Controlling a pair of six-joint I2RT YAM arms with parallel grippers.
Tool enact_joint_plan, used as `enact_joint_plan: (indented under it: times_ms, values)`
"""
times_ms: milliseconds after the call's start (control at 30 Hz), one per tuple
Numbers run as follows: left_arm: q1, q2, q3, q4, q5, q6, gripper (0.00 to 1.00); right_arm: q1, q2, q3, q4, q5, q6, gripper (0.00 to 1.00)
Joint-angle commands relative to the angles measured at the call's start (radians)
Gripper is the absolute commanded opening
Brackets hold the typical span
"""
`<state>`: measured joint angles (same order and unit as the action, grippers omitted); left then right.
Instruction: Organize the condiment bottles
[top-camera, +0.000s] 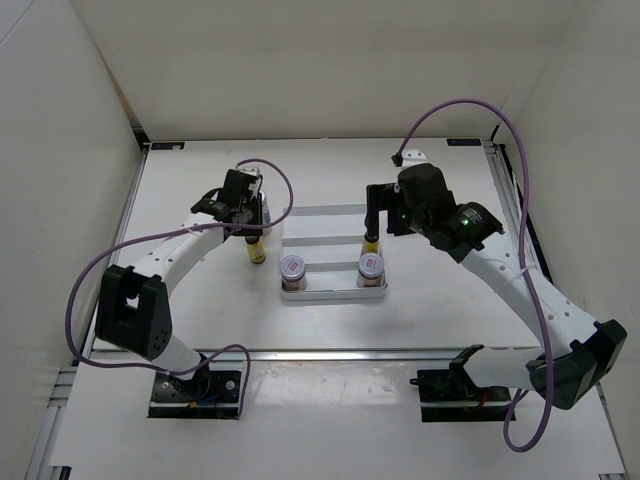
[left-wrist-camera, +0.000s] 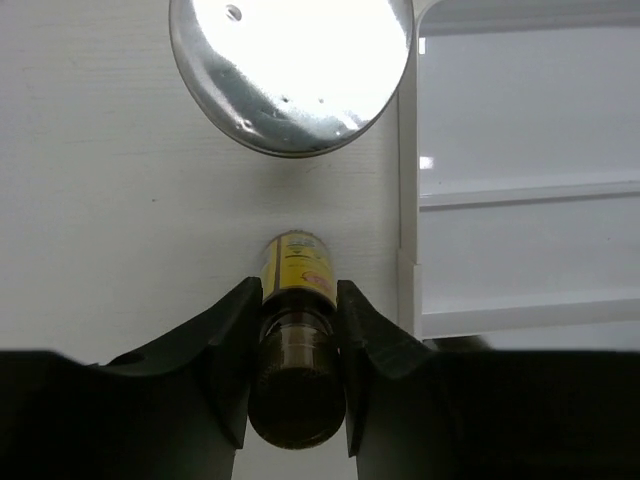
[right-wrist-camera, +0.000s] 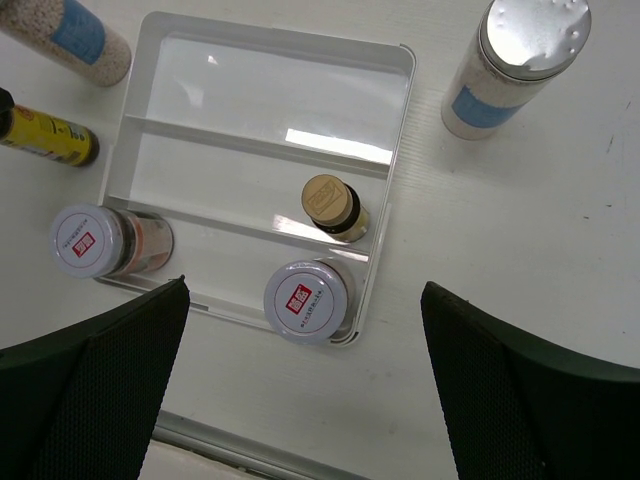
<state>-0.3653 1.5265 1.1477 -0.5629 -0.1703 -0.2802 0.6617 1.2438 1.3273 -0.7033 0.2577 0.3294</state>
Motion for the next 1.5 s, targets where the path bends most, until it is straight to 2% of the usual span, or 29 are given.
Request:
enact_joint_plan:
  times_ms: [0, 200, 333, 567, 700, 900, 1467]
  values:
    - [0.006, -0.017, 0.041, 0.015, 0.046, 0.003, 0.41, 0.003, -0.023, 0.001, 0.004, -0.008, -0.006, 1.0]
    - [0.006, -0.055, 0.089, -0.003, 0.055, 0.003, 0.2, -0.007, -0.023, 0.001, -0.005, -0.008, -0.006, 1.0]
    - [0.006, -0.092, 0.173, -0.048, 0.055, 0.003, 0.11, -0.007, -0.023, 0.001, -0.005, -0.008, -0.006, 1.0]
    - [-0.043, -0.111, 0.279, -0.069, 0.083, 0.003, 0.11, -0.007, -0.032, 0.001, -0.016, -0.008, -0.006, 1.0]
    - [-0.096, -0.043, 0.316, -0.069, 0.127, -0.008, 0.11, -0.007, -0.041, -0.008, -0.035, -0.008, -0.006, 1.0]
    - [-0.127, 0.033, 0.305, -0.069, 0.129, -0.028, 0.11, -0.007, -0.063, -0.008, -0.054, 0.002, 0.003, 1.0]
    - [-0.173, 0.11, 0.187, -0.017, 0.129, -0.047, 0.11, -0.007, -0.126, -0.086, -0.068, -0.037, 0.059, 1.0]
